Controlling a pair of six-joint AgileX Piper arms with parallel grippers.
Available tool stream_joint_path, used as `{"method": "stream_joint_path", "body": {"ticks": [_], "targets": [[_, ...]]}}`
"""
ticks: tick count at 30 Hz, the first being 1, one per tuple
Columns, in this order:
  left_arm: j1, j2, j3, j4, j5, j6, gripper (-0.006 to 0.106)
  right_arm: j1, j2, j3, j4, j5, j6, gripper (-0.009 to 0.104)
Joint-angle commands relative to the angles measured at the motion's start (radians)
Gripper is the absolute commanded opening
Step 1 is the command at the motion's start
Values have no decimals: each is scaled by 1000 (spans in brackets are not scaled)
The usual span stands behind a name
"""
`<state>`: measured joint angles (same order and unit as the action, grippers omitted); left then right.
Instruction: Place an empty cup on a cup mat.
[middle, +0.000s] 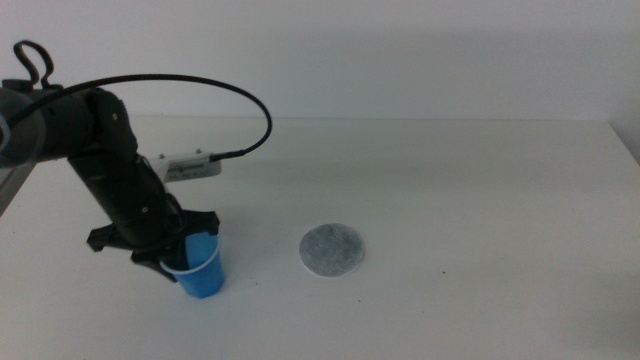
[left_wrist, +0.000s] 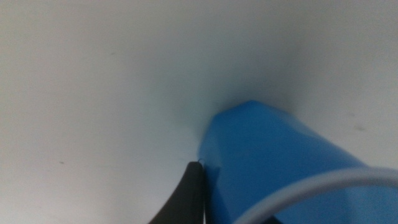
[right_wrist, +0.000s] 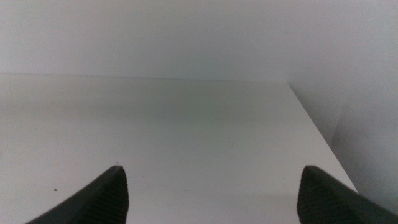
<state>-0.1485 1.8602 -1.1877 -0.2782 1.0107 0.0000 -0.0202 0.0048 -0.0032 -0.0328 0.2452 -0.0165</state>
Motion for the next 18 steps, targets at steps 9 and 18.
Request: {"method": "stream_joint_path", "body": {"ticks": [9, 18], "targets": [[-216, -4, -262, 10, 49, -130, -2, 2, -5, 3, -5, -7, -4, 93], [-352, 211, -523, 70, 143, -211, -2, 2, -5, 3, -5, -7, -4, 93]]}}
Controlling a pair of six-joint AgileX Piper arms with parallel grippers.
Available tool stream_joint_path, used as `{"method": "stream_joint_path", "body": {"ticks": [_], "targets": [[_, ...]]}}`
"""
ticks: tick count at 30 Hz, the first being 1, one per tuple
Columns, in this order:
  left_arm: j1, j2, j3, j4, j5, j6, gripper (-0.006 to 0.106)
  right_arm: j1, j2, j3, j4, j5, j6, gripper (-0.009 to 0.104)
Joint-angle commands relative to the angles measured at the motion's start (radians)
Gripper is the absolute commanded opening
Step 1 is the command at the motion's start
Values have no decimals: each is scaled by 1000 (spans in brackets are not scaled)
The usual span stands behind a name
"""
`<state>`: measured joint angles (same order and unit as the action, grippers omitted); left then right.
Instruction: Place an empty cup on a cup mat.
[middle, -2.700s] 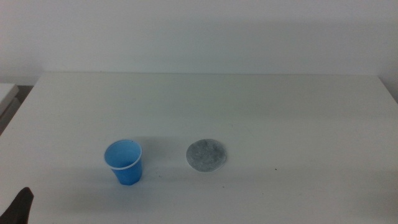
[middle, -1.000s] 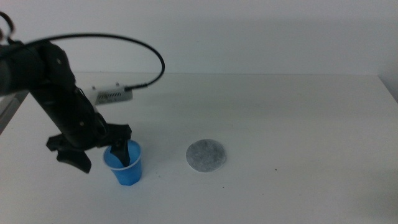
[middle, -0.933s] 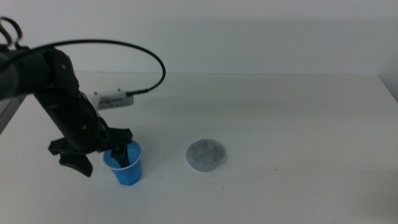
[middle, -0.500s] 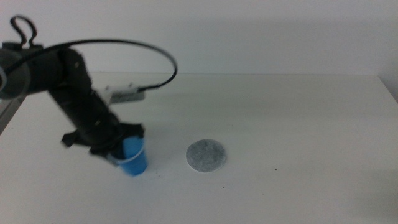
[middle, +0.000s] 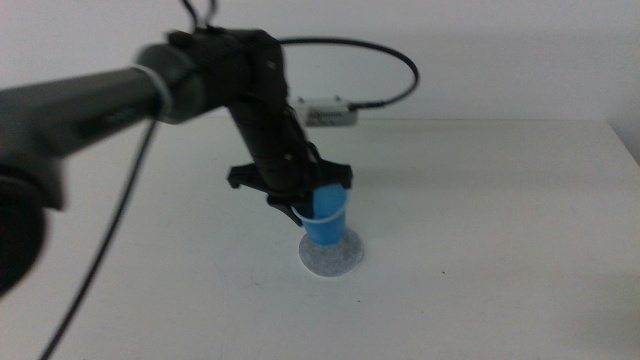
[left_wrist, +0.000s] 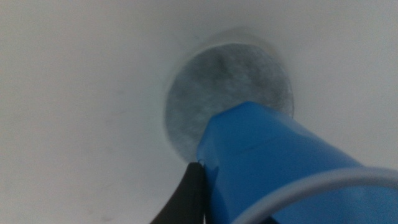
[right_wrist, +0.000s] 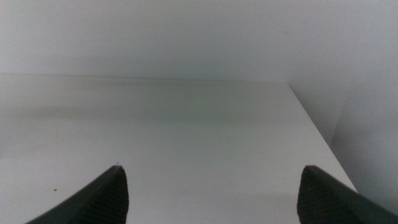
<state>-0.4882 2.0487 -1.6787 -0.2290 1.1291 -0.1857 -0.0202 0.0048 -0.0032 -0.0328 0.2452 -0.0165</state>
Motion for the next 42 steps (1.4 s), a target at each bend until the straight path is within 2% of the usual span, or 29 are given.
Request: {"method": "stream_joint_path", "body": {"ticks": [1, 9, 12, 15, 18, 20, 21, 25, 28, 30, 32, 38, 42], "targets": [[-21, 43, -47, 21, 33, -25, -2, 2, -5, 3, -5, -7, -4, 93], [-21, 101, -60, 4, 31, -21, 0, 2, -5, 3, -5, -7, -4, 93], [-21, 101, -60, 4, 40, 17, 10, 2, -5, 3, -5, -7, -4, 93], [-21, 94, -60, 2, 42, 57, 32, 2, -5, 3, -5, -7, -4, 93], [-19, 74, -60, 6, 76, 112, 63, 2, -5, 3, -5, -7, -4, 93], [-19, 36, -60, 42, 92, 102, 88, 2, -5, 3, -5, -7, -4, 93], [-19, 5, -60, 62, 92, 83, 94, 2, -5, 3, -5, -7, -4, 93], [-21, -216, 38, 186, 87, 11, 94, 2, -5, 3, -5, -7, -4, 93], [-21, -456, 220, 292, -67, -39, 94, 2, -5, 3, -5, -7, -4, 93], [-21, -618, 358, 374, -105, -131, 94, 2, -5, 3, -5, -7, -4, 93], [-21, -787, 484, 423, -66, -254, 94, 2, -5, 3, -5, -7, -4, 93], [-21, -1145, 774, 537, -111, -269, 94, 2, -5, 3, -5, -7, -4, 93], [-11, -1312, 950, 605, -213, -375, 94, 2, -5, 3, -5, -7, -4, 93]]}}
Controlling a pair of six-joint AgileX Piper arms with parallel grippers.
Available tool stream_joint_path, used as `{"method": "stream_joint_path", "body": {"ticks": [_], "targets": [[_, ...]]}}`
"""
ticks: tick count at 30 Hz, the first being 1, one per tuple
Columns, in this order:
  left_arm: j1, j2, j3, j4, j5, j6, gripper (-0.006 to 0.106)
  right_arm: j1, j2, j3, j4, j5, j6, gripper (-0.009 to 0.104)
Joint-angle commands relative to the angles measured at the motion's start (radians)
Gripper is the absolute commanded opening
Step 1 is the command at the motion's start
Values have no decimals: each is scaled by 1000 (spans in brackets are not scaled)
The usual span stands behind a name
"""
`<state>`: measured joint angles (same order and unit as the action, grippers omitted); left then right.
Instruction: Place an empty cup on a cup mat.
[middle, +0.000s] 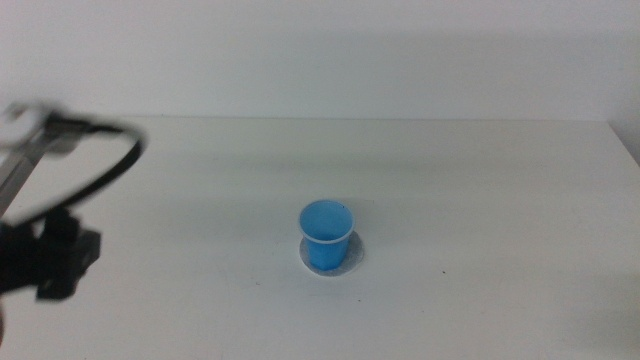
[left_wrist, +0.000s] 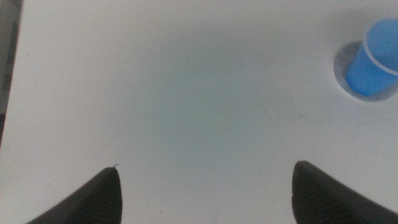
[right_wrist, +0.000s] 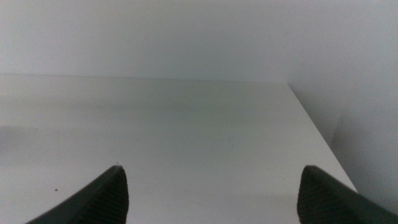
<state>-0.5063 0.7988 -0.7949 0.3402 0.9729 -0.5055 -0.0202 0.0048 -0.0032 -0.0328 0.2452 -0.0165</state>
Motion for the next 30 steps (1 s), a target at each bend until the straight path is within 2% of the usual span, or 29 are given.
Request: {"method": "stream_joint_path", "body": {"ticks": [1, 3, 7, 11, 16, 26, 30], "targets": [[33, -105, 116, 38, -120, -60, 94, 2, -5, 3, -5, -7, -4, 93], [122, -180, 216, -4, -310, -2, 94, 2, -5, 3, -5, -7, -4, 93], [327, -349, 432, -221, -642, 275, 94, 2, -5, 3, -5, -7, -4, 93], [443, -500, 579, -354, -687, 341, 94, 2, -5, 3, -5, -7, -4, 93], [476, -608, 678, -370, -693, 457, 94, 2, -5, 3, -5, -7, -4, 93], [476, -797, 795, -364, -784, 457, 94, 2, -5, 3, -5, -7, -4, 93], [476, -799, 795, -366, -753, 453, 94, 2, -5, 3, -5, -7, -4, 93]]}}
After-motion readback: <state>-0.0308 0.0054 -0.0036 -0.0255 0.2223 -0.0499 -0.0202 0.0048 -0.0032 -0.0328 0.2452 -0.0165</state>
